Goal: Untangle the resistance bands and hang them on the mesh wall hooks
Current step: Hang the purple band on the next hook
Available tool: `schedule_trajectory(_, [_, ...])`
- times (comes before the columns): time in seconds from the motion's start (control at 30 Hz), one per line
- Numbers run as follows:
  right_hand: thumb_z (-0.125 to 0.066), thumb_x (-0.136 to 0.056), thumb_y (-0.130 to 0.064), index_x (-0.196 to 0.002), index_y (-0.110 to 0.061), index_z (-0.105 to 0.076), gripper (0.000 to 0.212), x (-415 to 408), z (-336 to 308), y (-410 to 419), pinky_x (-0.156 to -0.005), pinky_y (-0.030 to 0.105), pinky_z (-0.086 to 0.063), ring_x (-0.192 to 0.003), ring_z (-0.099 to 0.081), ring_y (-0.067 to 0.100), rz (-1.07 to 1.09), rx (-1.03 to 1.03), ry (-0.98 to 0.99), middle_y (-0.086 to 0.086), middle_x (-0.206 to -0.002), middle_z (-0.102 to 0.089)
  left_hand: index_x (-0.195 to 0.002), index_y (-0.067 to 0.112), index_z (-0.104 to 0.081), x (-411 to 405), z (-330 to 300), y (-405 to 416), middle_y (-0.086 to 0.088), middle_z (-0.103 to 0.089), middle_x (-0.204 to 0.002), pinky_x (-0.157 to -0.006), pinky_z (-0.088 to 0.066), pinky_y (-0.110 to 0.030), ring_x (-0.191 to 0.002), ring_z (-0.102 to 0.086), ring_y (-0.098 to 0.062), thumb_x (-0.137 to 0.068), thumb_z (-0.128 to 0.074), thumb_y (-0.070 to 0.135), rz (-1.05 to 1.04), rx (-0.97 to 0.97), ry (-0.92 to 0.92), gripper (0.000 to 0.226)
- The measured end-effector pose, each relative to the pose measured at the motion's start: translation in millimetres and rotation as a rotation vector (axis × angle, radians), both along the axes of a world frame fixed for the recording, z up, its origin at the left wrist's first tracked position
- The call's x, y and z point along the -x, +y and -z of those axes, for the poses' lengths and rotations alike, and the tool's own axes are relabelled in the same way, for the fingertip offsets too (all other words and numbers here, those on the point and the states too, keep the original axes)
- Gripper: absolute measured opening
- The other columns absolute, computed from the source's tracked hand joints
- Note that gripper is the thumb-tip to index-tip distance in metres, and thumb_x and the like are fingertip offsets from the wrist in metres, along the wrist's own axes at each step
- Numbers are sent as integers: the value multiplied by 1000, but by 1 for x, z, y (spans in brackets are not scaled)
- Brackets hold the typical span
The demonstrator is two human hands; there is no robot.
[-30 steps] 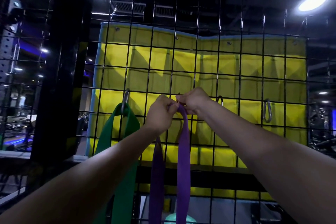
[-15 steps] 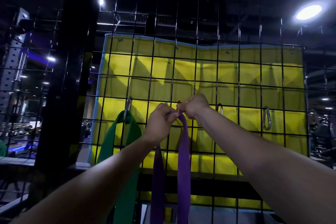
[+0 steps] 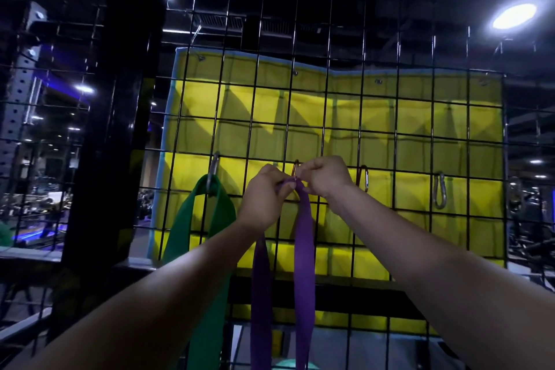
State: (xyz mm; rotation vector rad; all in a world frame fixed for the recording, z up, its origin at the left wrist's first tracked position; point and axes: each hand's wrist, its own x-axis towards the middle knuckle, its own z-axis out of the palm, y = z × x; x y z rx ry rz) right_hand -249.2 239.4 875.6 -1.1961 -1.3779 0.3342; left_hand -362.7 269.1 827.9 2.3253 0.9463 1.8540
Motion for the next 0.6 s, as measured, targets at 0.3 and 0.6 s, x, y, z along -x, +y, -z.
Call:
schedule_trajectory(0.3, [-69, -76, -8, -107, -9, -63, 32, -7, 62, -12, -81, 32, -50, -102, -62, 28, 197, -92, -442, 10, -107, -68, -137, 11, -40, 5, 43, -20, -7, -43, -127, -94, -45, -26, -106, -50, -15, -79, -56, -6, -21, 154, -31, 63])
schedule_trajectory(0.6, [-68, -76, -7, -95, -12, -66, 19, -11, 128, -30, -61, 26, -43, -83, -63, 24, 124, -82, -436, 6, -87, -70, -101, 6, -59, 5, 94, -48, -13, -64, -99, -73, -53, -39, -89, -61, -30, -70, -57, -3, -99, 208, 48, 32])
